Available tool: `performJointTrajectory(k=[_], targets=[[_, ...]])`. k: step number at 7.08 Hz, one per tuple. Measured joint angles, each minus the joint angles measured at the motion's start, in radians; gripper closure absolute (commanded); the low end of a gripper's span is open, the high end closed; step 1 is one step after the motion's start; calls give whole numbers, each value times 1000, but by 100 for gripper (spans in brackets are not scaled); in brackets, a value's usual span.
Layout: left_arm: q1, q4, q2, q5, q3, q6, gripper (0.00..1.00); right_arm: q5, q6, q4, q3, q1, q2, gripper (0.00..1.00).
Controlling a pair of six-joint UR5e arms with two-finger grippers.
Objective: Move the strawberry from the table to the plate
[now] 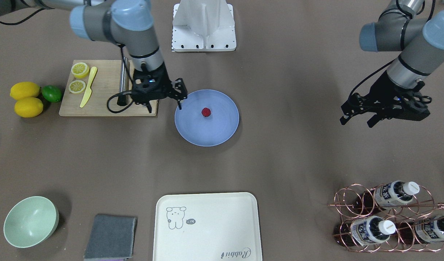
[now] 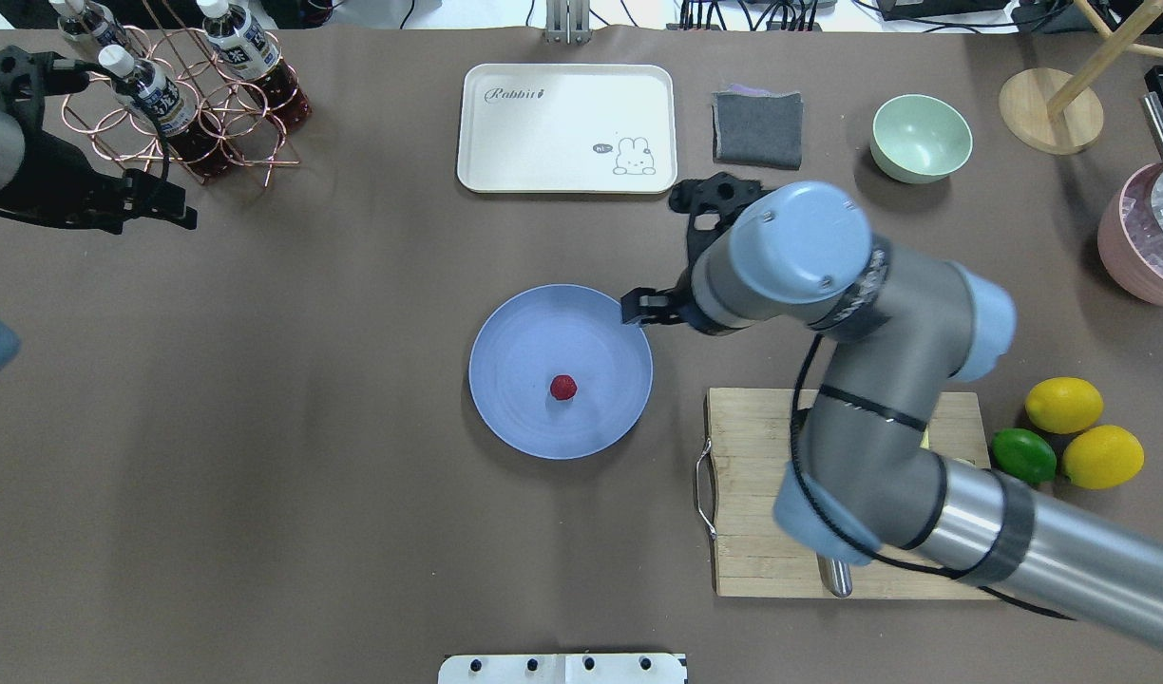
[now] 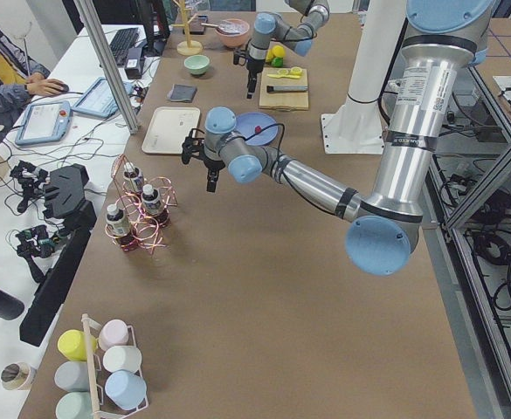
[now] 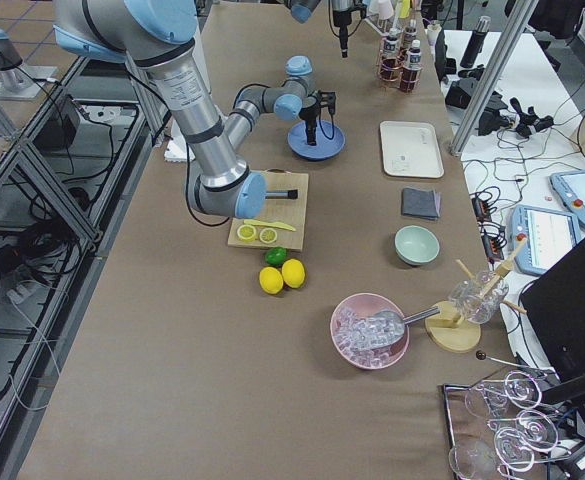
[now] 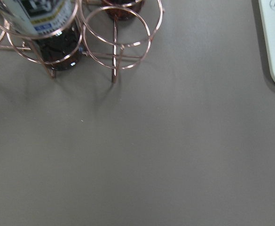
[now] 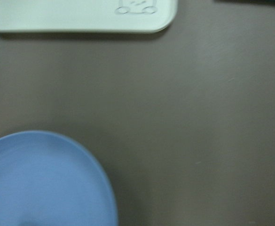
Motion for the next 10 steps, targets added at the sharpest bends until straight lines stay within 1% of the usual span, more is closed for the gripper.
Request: performJointTrajectory(k=[1, 3, 4, 5, 6, 7, 8, 10], targets=[[-32, 0, 43, -4, -10, 65, 3, 102, -138, 4, 26, 131, -94, 0], [-115, -1, 119, -25, -13, 201, 3, 337, -493, 15, 16, 423, -264, 0], [-173, 0, 160, -48, -8, 289, 3, 420, -664, 15, -20, 557, -327, 0], [-220, -2, 200, -72, -1, 367, 3, 475, -810, 15, -64, 671, -380, 0], [-250, -8, 235, -84, 2, 422, 3, 504, -911, 16, -91, 755, -432, 0], [-272, -11, 261, -88, 5, 461, 3, 513, -971, 17, -102, 808, -474, 0], [-301, -12, 277, -90, 17, 481, 3, 515, -996, 17, -104, 832, -500, 0], [-368, -5, 290, -91, 47, 571, 3, 513, -1008, 18, -102, 845, -520, 0]])
